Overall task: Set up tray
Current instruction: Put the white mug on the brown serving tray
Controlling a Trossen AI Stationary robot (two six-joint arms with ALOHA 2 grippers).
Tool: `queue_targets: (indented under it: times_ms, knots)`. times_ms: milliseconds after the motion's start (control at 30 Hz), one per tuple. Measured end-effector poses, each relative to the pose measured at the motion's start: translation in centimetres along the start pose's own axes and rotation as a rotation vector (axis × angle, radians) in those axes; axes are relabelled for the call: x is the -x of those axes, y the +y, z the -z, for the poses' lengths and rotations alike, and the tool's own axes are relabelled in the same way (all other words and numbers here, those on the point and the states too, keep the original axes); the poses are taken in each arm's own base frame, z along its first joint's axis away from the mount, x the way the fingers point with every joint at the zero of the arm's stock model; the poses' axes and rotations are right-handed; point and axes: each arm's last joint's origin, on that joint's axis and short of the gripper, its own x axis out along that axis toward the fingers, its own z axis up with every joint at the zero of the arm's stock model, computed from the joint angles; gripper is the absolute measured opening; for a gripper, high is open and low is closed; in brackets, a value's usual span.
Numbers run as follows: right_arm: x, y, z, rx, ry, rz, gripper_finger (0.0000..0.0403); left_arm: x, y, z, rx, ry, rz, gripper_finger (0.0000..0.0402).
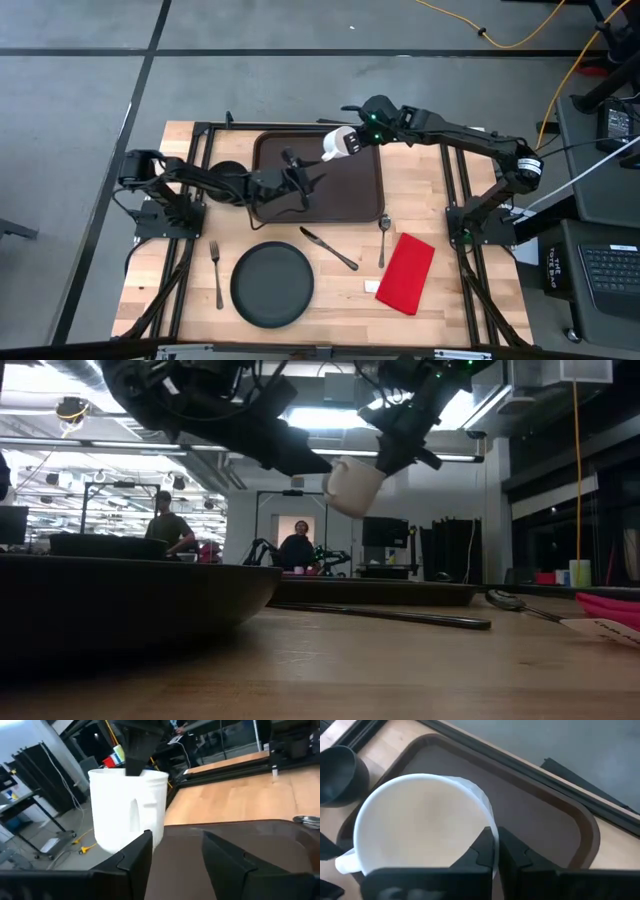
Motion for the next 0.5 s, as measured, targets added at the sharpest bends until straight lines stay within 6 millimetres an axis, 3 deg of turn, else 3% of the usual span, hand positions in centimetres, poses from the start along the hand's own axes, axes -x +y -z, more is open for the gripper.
queue_targets:
  times_ms: [500]
  knots:
    - [0.01, 0.30, -0.37, 0.019, -0.029, -0.047, 0.0011, -0.62, 0.48, -0.69, -0.029, 0.009, -0.082, 0.0164]
